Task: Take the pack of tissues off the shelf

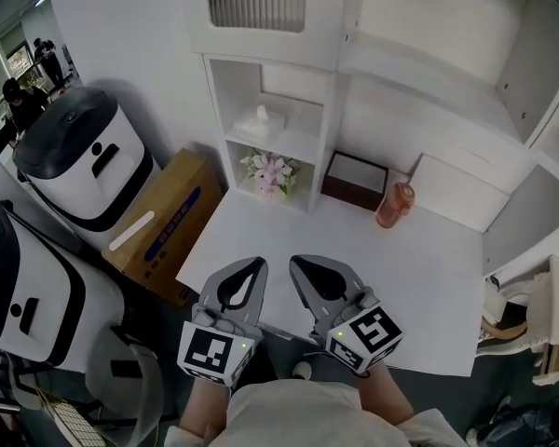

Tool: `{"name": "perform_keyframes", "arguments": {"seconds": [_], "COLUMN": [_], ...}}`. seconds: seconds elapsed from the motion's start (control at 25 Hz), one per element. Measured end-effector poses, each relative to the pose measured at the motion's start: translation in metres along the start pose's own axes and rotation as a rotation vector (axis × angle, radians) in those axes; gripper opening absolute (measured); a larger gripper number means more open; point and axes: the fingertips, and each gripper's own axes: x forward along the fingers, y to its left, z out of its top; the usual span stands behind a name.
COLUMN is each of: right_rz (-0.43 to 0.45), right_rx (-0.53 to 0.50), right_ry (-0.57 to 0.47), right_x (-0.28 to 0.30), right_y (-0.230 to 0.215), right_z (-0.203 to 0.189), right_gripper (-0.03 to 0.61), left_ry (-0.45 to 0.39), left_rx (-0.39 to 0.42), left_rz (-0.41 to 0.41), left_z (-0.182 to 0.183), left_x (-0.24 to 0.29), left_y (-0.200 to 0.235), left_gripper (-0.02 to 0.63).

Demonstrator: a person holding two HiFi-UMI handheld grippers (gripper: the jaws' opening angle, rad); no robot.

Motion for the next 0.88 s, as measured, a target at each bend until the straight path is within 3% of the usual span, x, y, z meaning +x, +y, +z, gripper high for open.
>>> {"name": "perform_keyframes", "arguments": {"seconds": [0.88], "right_rz": [-0.13], "right_rx": [-0.001], "right_ry": [0.002], "right_x": [0.116], "right_y": [-0.034], "right_z": [0.011], "right_gripper": [0.0], "left_ry": [-0.015], "left_rx": [-0.005], "left_rz": [-0.131], "left_z": [0.002], "left_x": [0.061], "left_y": [0.114], "left_gripper": [0.002]}}
